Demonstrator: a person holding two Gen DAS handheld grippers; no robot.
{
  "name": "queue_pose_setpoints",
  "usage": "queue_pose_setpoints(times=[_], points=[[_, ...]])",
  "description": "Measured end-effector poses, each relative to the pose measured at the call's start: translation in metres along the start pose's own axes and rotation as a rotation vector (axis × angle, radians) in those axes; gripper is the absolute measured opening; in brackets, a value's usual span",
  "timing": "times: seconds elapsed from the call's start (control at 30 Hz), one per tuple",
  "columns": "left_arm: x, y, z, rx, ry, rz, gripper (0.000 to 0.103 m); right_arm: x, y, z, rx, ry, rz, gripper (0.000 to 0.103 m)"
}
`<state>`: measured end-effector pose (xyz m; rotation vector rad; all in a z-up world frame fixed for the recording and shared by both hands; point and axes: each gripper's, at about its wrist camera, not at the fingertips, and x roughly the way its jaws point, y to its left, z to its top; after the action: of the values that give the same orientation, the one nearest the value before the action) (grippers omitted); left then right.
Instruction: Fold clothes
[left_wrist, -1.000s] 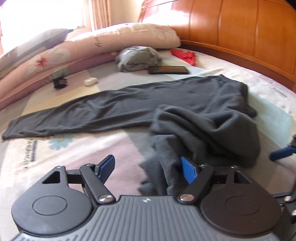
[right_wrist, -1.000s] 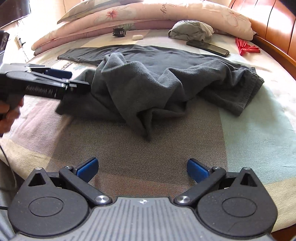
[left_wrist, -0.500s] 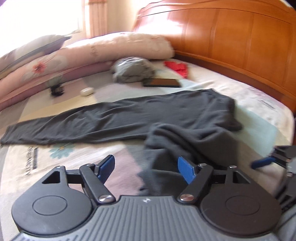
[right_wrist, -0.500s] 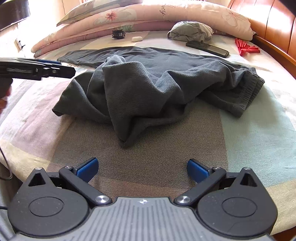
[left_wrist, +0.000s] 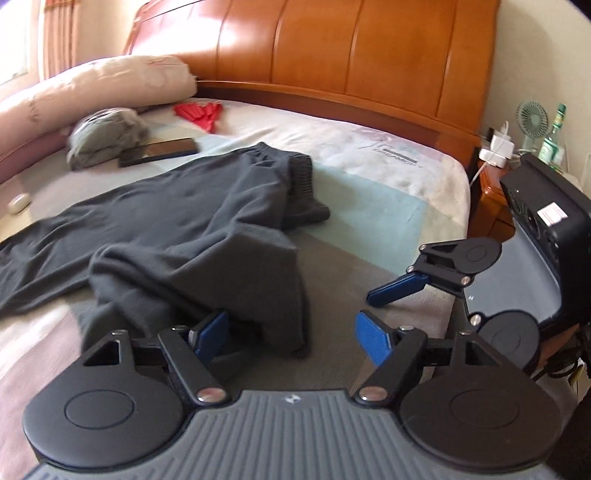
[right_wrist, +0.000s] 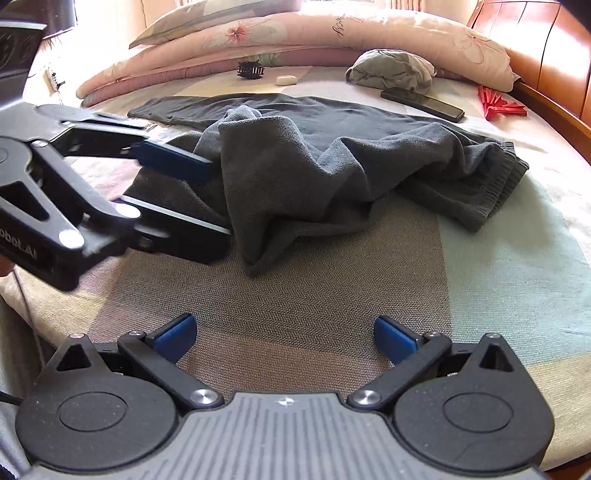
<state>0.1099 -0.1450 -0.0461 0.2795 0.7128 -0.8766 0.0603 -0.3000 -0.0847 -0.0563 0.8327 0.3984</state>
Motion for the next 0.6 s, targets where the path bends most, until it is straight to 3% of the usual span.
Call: queue_pose_setpoints(times=[0.23,0.6], points=[[0.023,0.055,0.022,-0.174,-0.015,0.056,0.077,-0.001,-0.003,-0.001,0.011,-0.013,0.017,0.103],[0.074,0.126,0.044,-0.342,0.000,0.068,0.079,0.000,-0.009,-0.002,0.023,-0.042,0.045,0.103]])
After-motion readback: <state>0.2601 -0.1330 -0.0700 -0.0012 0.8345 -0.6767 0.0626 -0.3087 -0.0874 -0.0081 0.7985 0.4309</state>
